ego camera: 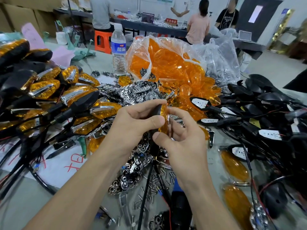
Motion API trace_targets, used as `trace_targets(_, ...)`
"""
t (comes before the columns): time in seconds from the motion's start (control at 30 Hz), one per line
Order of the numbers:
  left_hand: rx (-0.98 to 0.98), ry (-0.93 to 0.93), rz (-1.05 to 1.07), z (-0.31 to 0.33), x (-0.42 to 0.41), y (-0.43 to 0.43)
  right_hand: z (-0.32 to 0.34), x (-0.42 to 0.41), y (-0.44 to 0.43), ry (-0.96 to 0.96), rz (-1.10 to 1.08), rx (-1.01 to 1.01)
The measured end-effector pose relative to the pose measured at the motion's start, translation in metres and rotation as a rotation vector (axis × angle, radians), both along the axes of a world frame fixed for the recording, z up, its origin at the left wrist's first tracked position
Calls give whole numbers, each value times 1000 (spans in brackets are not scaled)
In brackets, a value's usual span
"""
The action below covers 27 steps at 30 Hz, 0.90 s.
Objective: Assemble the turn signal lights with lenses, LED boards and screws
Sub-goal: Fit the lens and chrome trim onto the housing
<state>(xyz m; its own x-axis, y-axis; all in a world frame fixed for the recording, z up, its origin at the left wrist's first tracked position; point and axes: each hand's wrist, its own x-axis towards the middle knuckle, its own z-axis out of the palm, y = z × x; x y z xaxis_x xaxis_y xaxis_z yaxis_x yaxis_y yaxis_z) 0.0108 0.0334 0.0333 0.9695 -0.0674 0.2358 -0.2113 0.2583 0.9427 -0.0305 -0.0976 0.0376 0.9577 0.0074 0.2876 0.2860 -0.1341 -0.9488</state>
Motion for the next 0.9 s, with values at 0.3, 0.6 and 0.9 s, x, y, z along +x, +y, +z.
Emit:
trace_targets(0.3,146,-6,176,-1,-1,-4,-23,12,-4,-16,-67,-44)
trace_targets(0.6,36,-40,29,11,0,11,-20,24,-23,179,81,95)
trace_targets(0.9,39,117,-3,9,0,0,-19,24,-17,173,286,268)
